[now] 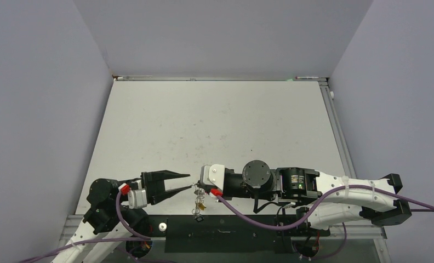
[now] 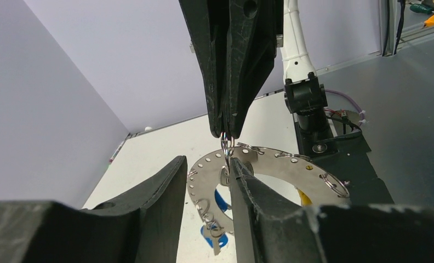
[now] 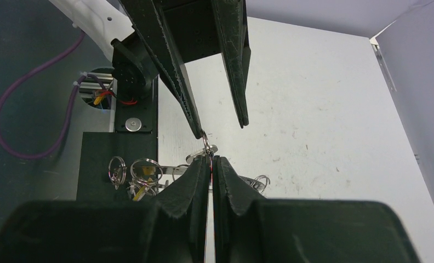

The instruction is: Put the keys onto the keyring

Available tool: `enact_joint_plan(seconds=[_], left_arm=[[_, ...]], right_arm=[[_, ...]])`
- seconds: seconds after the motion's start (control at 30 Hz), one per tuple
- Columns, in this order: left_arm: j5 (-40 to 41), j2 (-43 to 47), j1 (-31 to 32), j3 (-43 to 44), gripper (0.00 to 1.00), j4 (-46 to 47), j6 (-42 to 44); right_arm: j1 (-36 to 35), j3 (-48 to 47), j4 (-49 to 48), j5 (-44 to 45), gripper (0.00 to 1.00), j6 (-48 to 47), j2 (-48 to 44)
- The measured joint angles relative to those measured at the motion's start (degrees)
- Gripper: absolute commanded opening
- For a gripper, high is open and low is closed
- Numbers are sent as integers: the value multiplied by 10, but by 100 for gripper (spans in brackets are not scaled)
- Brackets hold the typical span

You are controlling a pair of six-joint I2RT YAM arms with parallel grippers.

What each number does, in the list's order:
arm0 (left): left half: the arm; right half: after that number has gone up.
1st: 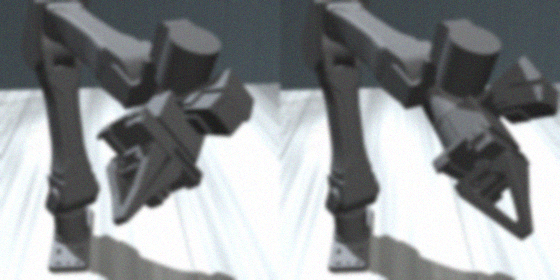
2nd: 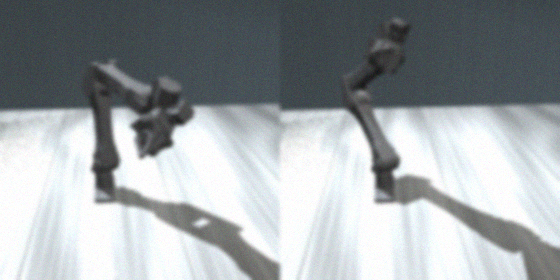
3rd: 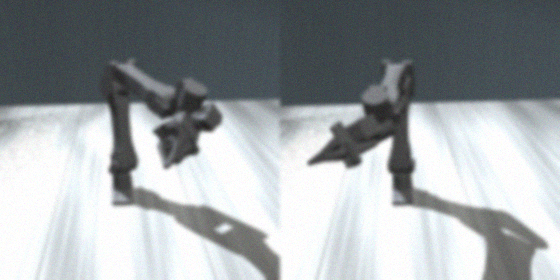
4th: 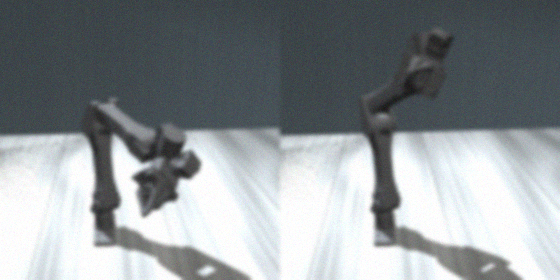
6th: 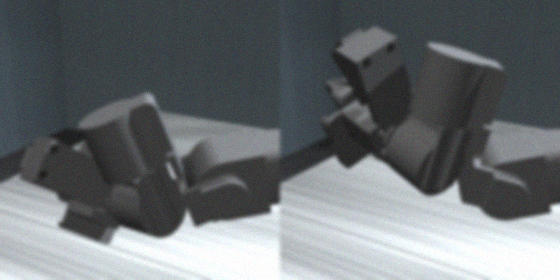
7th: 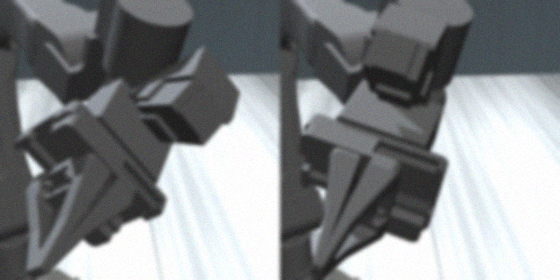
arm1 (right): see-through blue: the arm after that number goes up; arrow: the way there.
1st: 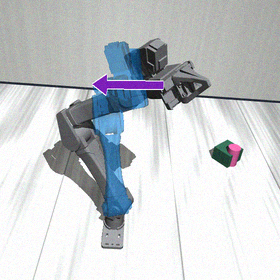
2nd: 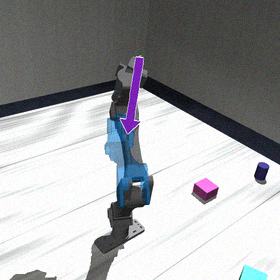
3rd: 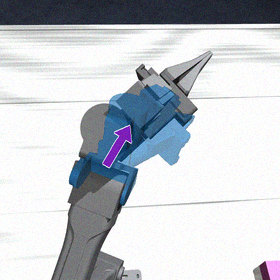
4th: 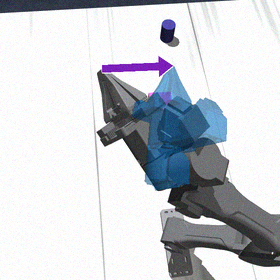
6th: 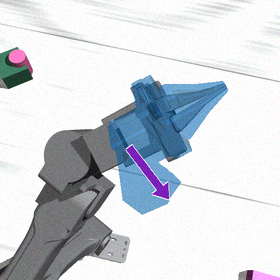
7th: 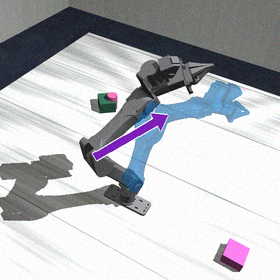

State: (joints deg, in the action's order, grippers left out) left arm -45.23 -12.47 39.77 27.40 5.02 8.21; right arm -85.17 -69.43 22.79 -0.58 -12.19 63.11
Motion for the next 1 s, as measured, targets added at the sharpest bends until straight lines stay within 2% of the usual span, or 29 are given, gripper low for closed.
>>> enact_joint_plan(seconds=[0.33,0.4,0.5,1.0], left_arm=[[-5,0,6,-8,23,17,-5],[-5,0,8,-13,16,17,-5],[-5,-4,13,-21,0,19,-7],[-1,4,23,-48,0,51,-36]], right_arm=[[0,1,-2,-3,5,0,0],[0,1,-4,-4,5,0,0],[0,1,-8,-7,5,0,0],[8,37,-40,9,5,10,-23]])
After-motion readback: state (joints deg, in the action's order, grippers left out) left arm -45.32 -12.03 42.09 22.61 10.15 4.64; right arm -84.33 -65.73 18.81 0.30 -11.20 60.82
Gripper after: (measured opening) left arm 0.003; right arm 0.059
